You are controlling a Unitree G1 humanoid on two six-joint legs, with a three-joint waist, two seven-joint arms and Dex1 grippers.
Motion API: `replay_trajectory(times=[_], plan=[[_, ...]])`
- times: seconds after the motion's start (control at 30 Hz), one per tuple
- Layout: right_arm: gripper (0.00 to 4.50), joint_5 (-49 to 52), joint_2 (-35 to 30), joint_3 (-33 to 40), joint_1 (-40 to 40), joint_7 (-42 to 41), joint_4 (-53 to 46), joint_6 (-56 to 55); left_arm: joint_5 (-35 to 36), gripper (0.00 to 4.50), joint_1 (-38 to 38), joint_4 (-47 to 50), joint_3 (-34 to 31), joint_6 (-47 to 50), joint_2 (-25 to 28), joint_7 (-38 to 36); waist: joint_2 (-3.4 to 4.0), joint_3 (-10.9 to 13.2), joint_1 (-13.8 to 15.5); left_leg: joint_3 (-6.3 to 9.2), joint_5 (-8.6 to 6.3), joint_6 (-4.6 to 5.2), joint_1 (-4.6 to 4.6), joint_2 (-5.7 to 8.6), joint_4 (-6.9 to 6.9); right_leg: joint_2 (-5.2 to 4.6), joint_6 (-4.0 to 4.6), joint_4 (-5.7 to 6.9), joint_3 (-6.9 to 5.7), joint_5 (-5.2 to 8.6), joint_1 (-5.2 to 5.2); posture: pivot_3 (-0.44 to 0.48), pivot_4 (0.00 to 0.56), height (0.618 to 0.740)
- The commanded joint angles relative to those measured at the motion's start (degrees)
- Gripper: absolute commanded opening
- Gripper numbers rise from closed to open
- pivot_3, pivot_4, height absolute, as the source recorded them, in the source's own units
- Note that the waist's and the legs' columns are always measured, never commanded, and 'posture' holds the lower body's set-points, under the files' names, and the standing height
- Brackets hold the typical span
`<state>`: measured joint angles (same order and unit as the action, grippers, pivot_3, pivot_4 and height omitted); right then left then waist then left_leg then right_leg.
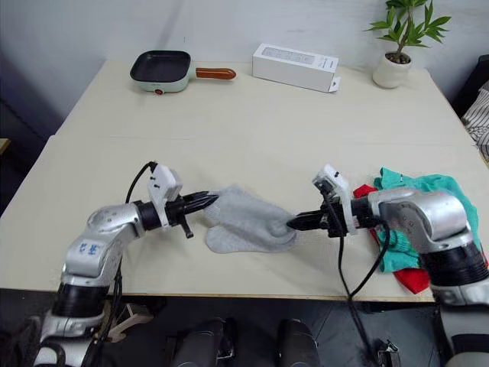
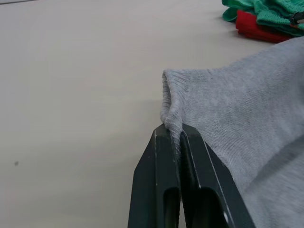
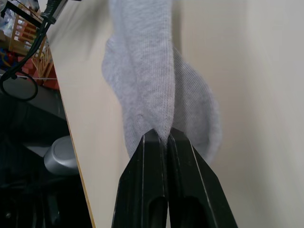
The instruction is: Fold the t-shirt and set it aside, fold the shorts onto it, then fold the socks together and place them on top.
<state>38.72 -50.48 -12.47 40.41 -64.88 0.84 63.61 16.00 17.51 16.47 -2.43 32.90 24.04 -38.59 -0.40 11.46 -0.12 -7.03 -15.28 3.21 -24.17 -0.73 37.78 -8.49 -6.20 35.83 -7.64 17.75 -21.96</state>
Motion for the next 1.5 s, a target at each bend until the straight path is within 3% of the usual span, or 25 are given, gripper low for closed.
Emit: replay_trajectory(times=[0.03,0.47,0.7,1.03,1.07,1.17,1.33,1.37,1.43,1.5], plan=[[0.05,-3.61,-0.83,-3.21,3.12,-4.74,4.33,-2.02,1.85,0.0,-3.85,8.82,-1.46,2.83,-2.04,5.33,0.0,0.0,0.02,0.01,0.0,0.0,0.01,0.0,0.0,0.0,0.0,0.0,0.0,0.0,0.0,0.0,0.15,0.74],[0.05,-11.87,1.64,-9.98,11.87,-14.13,16.19,-2.99,1.8,0.0,-16.53,22.93,2.78,10.39,-7.98,17.61,0.0,0.0,0.14,0.03,-0.02,-0.04,0.0,0.0,0.0,-0.02,0.01,-0.05,0.0,0.0,-0.01,0.0,0.15,0.74],[0.05,-12.35,2.98,-11.04,13.94,-15.24,16.76,2.57,1.7,0.0,-17.46,23.14,4.36,10.59,-7.7,19.31,0.01,0.0,0.13,0.03,-0.06,-0.08,0.0,-0.02,0.0,-0.02,0.03,-0.08,-0.01,0.0,-0.02,0.0,0.15,0.74],[0.05,-13.88,5.14,-8.6,10.45,-12.0,15.39,-0.43,2.47,0.0,-18.27,21.11,5.41,9.98,-6.97,18.3,0.01,0.0,0.12,0.03,-0.12,-0.09,-0.02,-0.02,0.0,-0.03,0.03,-0.14,0.0,0.0,-0.02,0.0,0.15,0.74],[0.01,-13.75,5.16,-8.17,10.47,-11.85,15.65,-0.34,2.23,0.24,-18.47,20.99,5.5,10.01,-6.9,18.46,0.01,0.0,0.12,0.03,-0.12,-0.09,-0.01,-0.02,-0.01,-0.03,0.03,-0.14,0.0,0.0,-0.03,0.0,0.15,0.74],[0.71,-13.15,3.27,-8.72,9.73,-14.44,14.31,-0.65,1.09,1.04,-18.74,20.43,5.77,8.84,-5.85,18.21,0.01,0.0,0.15,0.03,-0.12,-0.09,-0.02,-0.02,-0.01,-0.02,0.03,-0.14,-0.01,0.0,-0.03,0.0,0.15,0.74],[2.43,-15.03,1.9,-3.28,8.07,-10.98,15.87,-7.5,3.14,2.62,-17.77,19.36,1.02,5.93,-1.71,14.42,0.01,0.0,0.16,0.02,-0.16,-0.11,-0.02,-0.02,-0.02,-0.03,0.03,-0.18,-0.01,0.0,-0.03,0.0,0.15,0.74],[2.76,-14.92,1.62,-1.63,7.51,-10.96,15.84,-9.56,4.53,2.66,-17.67,19.27,-0.55,5.59,-0.65,12.84,0.01,0.0,0.15,0.02,-0.22,-0.22,-0.02,-0.02,-0.02,-0.03,0.03,-0.18,-0.01,0.0,-0.04,0.0,0.15,0.74],[2.76,-13.22,1.31,3.03,5.5,-12.07,13.76,-14.79,8.89,2.66,-17.26,19.05,-4.7,5.03,2.71,7.29,0.01,0.0,0.17,0.0,-0.3,-0.36,-0.02,-0.02,-0.04,-0.02,0.03,-0.17,-0.01,0.0,-0.06,0.0,0.15,0.74],[2.38,-10.13,2.14,7.71,2.99,-12.2,9.07,-16.67,12.1,2.66,-16.49,18.16,-7.91,3.97,6.97,1.42,0.02,0.01,0.13,0.01,-0.29,-0.35,-0.03,-0.04,-0.07,0.0,0.03,-0.19,-0.04,0.0,-0.06,0.0,0.15,0.74]])
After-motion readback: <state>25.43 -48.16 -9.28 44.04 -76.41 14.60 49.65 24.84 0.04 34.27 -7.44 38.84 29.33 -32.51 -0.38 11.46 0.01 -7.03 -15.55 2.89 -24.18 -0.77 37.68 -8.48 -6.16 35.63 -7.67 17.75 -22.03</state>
